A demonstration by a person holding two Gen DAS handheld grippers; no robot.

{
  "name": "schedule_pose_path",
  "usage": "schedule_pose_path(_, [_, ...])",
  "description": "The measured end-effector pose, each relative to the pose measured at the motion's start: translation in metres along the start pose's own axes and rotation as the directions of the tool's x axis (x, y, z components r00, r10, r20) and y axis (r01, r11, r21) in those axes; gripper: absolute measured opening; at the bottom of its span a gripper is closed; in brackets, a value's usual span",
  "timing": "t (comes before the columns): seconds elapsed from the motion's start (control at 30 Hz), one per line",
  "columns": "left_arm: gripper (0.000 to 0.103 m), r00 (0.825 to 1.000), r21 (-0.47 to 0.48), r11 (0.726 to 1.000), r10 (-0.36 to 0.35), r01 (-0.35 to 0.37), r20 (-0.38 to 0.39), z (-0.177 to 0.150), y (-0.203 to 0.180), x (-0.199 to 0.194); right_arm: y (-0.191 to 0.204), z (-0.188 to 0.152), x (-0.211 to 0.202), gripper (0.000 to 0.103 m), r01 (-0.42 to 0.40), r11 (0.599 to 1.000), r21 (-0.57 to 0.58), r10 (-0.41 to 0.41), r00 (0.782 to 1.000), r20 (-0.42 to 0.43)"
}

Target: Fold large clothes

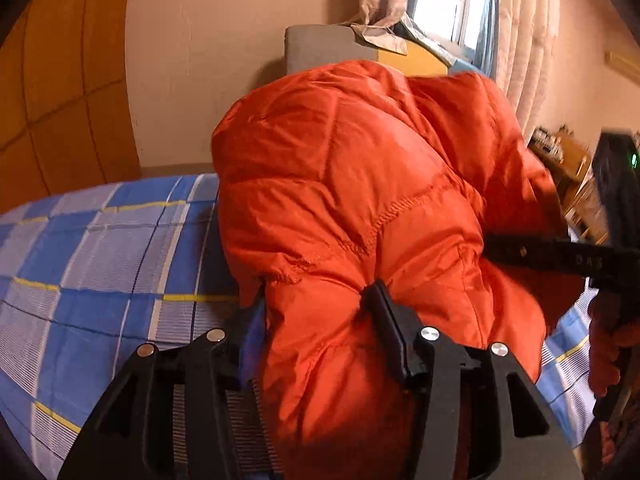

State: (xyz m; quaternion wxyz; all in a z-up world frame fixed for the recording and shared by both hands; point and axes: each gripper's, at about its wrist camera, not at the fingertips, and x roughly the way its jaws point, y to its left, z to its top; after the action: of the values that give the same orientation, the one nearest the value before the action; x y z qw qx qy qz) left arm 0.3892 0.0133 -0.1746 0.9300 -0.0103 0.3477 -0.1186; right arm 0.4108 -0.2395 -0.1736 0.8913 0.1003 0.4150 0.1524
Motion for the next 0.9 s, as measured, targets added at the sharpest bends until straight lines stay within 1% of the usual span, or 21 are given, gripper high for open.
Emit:
schedule_pose_path(0.07, [0.050, 1.000, 0.018, 0.999, 0.031, -0.031, -0.007, 0.005, -0.010, 0.005, 0.000, 0.001, 0.007, 0.024, 0.053, 0.998, -0.044, -0.052, 0.998, 0.029])
schedule_pose_path(0.13, [0.050, 0.998, 0.038, 0.997, 0.069, -0.069, 0.003, 0.006, -0.020, 0.010, -0.011, -0.008, 0.009, 0.028, 0.072, 0.997, -0.019, -0.072, 0.997, 0.029])
schedule_pose_path(0.2, [0.050, 0.996, 0.030, 0.996, 0.084, -0.084, 0.003, 0.003, -0.022, 0.009, -0.018, -0.012, 0.016, 0.040, 0.089, 0.996, 0.002, -0.089, 0.996, 0.025])
schedule_pose_path(0.23, [0.050, 0.996, 0.020, 0.996, 0.086, -0.086, 0.001, 0.001, -0.021, 0.006, -0.017, -0.013, 0.014, 0.043, 0.088, 0.996, 0.012, -0.089, 0.996, 0.025])
schedule_pose_path(0.27, [0.050, 0.997, 0.015, 0.997, 0.081, -0.081, 0.001, -0.001, -0.019, 0.004, -0.018, -0.017, 0.007, 0.049, 0.078, 0.997, 0.023, -0.078, 0.997, 0.023])
schedule_pose_path(0.3, [0.050, 0.997, 0.009, 0.997, 0.072, -0.072, 0.001, -0.004, -0.015, -0.001, -0.019, -0.021, 0.002, 0.052, 0.069, 0.997, 0.030, -0.070, 0.997, 0.022])
schedule_pose_path(0.33, [0.050, 0.998, 0.004, 0.998, 0.066, -0.066, 0.000, -0.007, -0.010, -0.006, -0.032, -0.016, -0.001, 0.053, 0.067, 0.997, 0.037, -0.068, 0.997, 0.024])
schedule_pose_path(0.37, [0.051, 0.998, 0.002, 0.998, 0.061, -0.061, -0.003, -0.009, -0.007, -0.009, -0.035, -0.021, -0.015, 0.053, 0.047, 0.996, 0.069, -0.050, 0.998, 0.046])
schedule_pose_path(0.4, [0.051, 0.998, 0.001, 0.998, 0.060, -0.060, -0.005, -0.012, -0.003, -0.014, -0.035, -0.020, -0.023, 0.051, 0.016, 0.996, 0.092, -0.022, 0.998, 0.057])
schedule_pose_path(0.47, [0.051, 0.997, 0.004, 0.997, 0.075, -0.075, -0.007, -0.018, 0.004, -0.023, -0.036, -0.028, -0.033, 0.035, -0.060, 0.986, 0.155, 0.054, 0.998, 0.046])
schedule_pose_path(0.5, [0.051, 0.997, 0.008, 0.997, 0.083, -0.082, -0.009, -0.022, 0.007, -0.028, -0.035, -0.033, -0.037, 0.029, -0.083, 0.981, 0.176, 0.077, 0.996, 0.043])
schedule_pose_path(0.57, [0.052, 0.994, 0.017, 0.994, 0.111, -0.111, -0.016, -0.030, 0.012, -0.032, -0.025, -0.043, -0.036, 0.025, -0.092, 0.979, 0.182, 0.091, 0.996, 0.013])
schedule_pose_path(0.6, [0.052, 0.992, 0.017, 0.992, 0.126, -0.125, -0.026, -0.033, 0.014, -0.030, -0.023, -0.050, -0.026, 0.025, -0.104, 0.972, 0.211, 0.110, 0.994, -0.019])
schedule_pose_path(0.67, [0.053, 0.990, 0.027, 0.990, 0.138, -0.137, -0.038, -0.040, 0.017, -0.027, -0.029, -0.057, -0.014, 0.026, -0.115, 0.958, 0.262, 0.127, 0.991, -0.029])
schedule_pose_path(0.73, [0.054, 0.989, 0.019, 0.990, 0.138, -0.137, -0.045, -0.040, 0.018, -0.032, -0.039, -0.057, -0.010, 0.031, -0.119, 0.945, 0.306, 0.130, 0.991, -0.014])
schedule_pose_path(0.77, [0.054, 0.990, 0.005, 0.991, 0.131, -0.131, -0.048, -0.039, 0.019, -0.036, -0.042, -0.056, -0.015, 0.033, -0.126, 0.936, 0.329, 0.133, 0.991, 0.001])
schedule_pose_path(0.8, [0.056, 0.992, -0.004, 0.993, 0.121, -0.122, -0.045, -0.038, 0.019, -0.042, -0.044, -0.056, -0.021, 0.038, -0.134, 0.932, 0.336, 0.137, 0.990, 0.015])
schedule_pose_path(0.83, [0.069, 0.991, 0.002, 0.992, 0.127, -0.127, -0.036, -0.038, 0.018, -0.050, -0.044, -0.056, -0.032, 0.042, -0.134, 0.933, 0.334, 0.130, 0.991, 0.034])
schedule_pose_path(0.87, [0.077, 0.990, 0.011, 0.990, 0.141, -0.141, -0.023, -0.038, 0.017, -0.055, -0.042, -0.057, -0.041, 0.056, -0.126, 0.937, 0.326, 0.117, 0.992, 0.049])
schedule_pose_path(0.9, [0.087, 0.988, 0.020, 0.987, 0.157, -0.157, -0.003, -0.040, 0.015, -0.063, -0.041, -0.057, -0.056, 0.070, -0.104, 0.946, 0.309, 0.082, 0.993, 0.083])
